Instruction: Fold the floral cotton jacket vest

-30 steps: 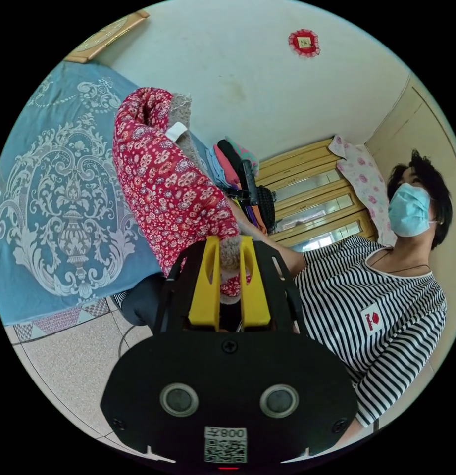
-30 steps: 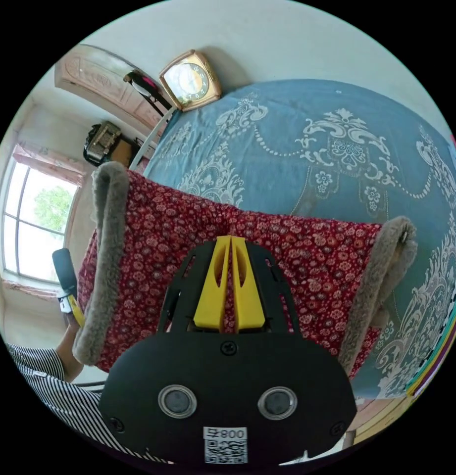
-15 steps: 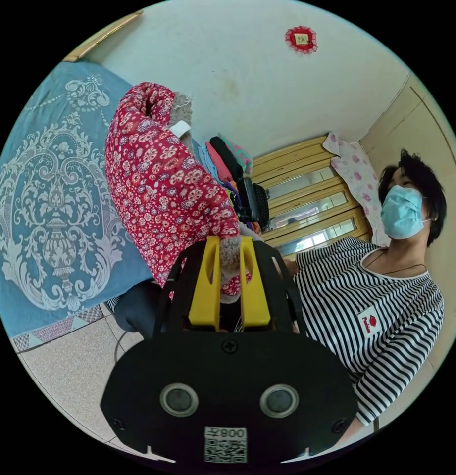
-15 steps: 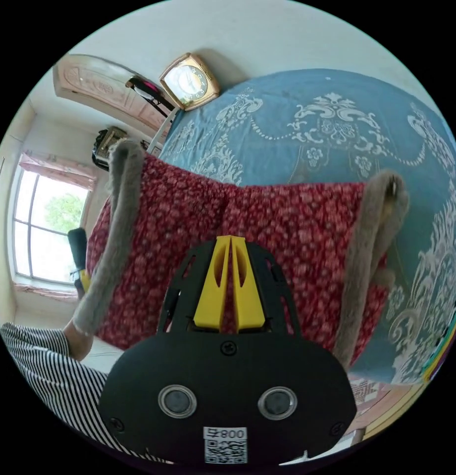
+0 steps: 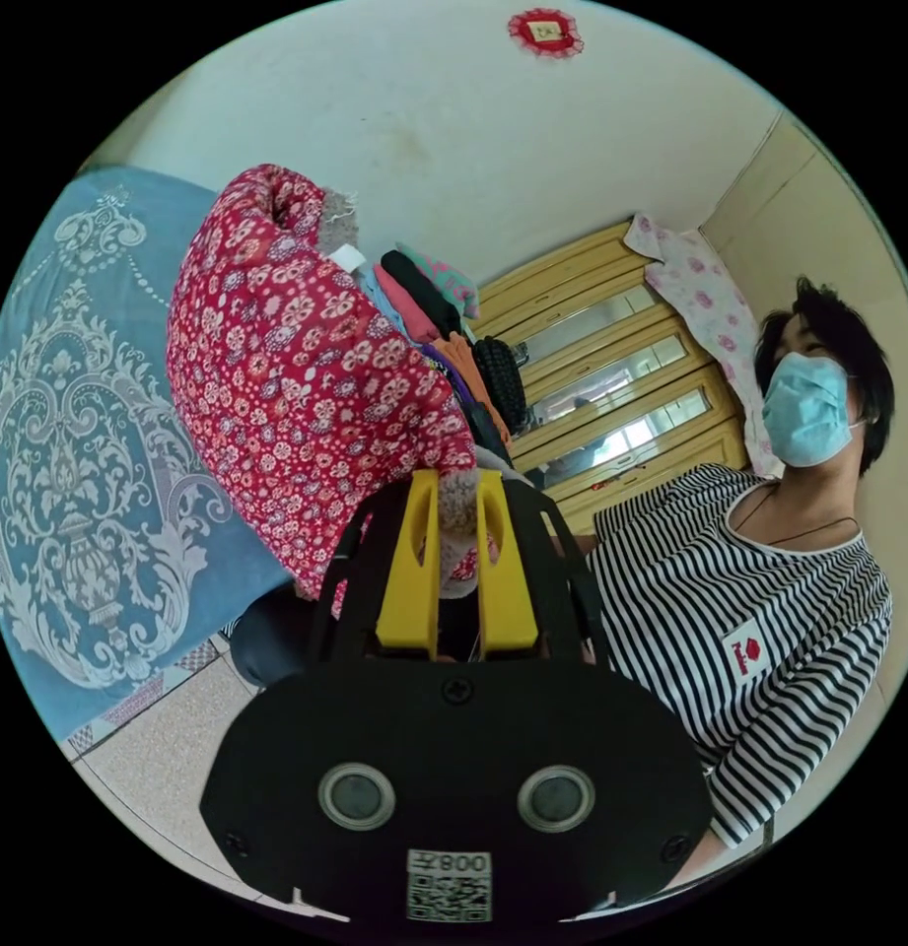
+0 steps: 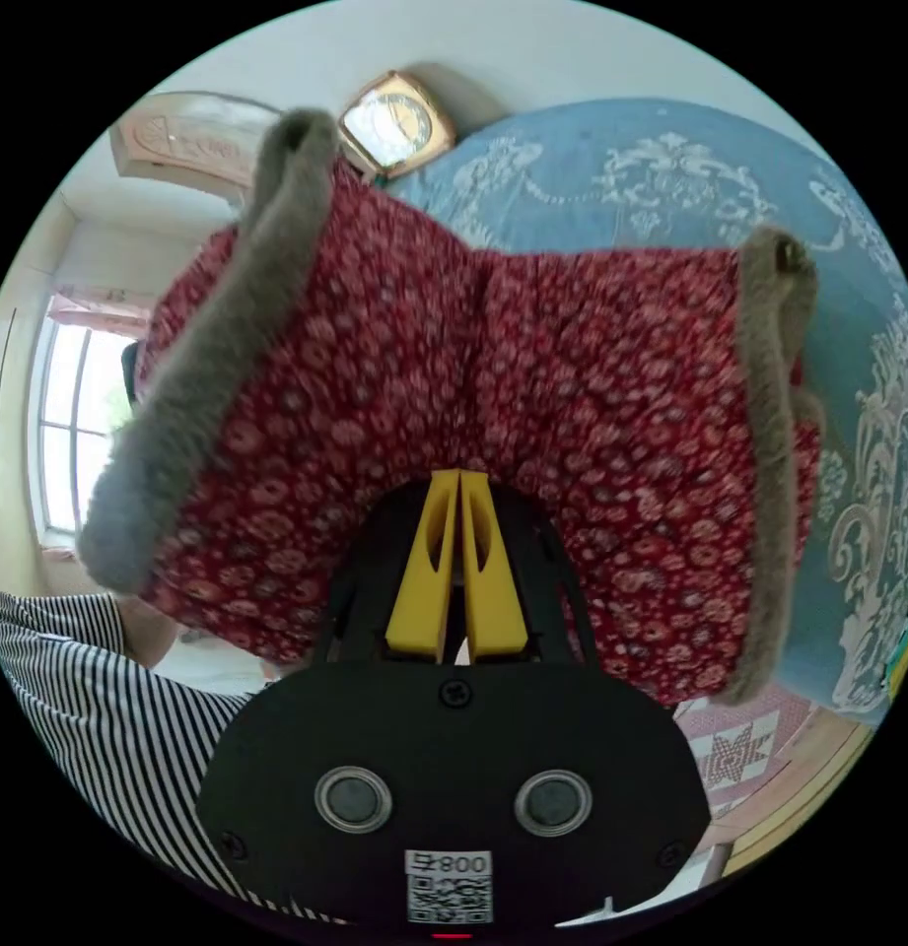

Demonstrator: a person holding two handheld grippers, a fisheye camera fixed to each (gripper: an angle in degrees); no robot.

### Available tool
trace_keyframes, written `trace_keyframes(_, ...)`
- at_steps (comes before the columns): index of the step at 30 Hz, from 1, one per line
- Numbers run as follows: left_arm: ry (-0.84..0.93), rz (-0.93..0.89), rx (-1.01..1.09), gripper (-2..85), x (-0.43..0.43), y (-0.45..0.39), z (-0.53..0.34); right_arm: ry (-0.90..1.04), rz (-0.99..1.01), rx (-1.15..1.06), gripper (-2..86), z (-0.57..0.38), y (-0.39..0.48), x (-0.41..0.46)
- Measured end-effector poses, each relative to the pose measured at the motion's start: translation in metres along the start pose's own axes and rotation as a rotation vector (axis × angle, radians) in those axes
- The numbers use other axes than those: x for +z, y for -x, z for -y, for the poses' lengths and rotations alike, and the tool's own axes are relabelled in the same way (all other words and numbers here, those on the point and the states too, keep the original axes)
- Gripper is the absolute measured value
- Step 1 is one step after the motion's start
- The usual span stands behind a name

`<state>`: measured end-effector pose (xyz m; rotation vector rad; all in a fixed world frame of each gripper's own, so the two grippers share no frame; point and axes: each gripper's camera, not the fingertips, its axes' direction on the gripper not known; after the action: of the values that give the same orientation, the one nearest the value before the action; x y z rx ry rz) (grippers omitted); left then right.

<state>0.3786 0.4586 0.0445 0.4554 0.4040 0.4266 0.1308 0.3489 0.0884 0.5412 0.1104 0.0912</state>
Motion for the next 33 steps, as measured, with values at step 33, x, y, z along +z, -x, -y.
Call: trace_keyframes(33, 0.455, 0.195, -0.039, 7.0, 0.367, 0.120, 0.126, -0.392, -0.009, 0.208, 0.0, -0.147, -0.166, -0.142)
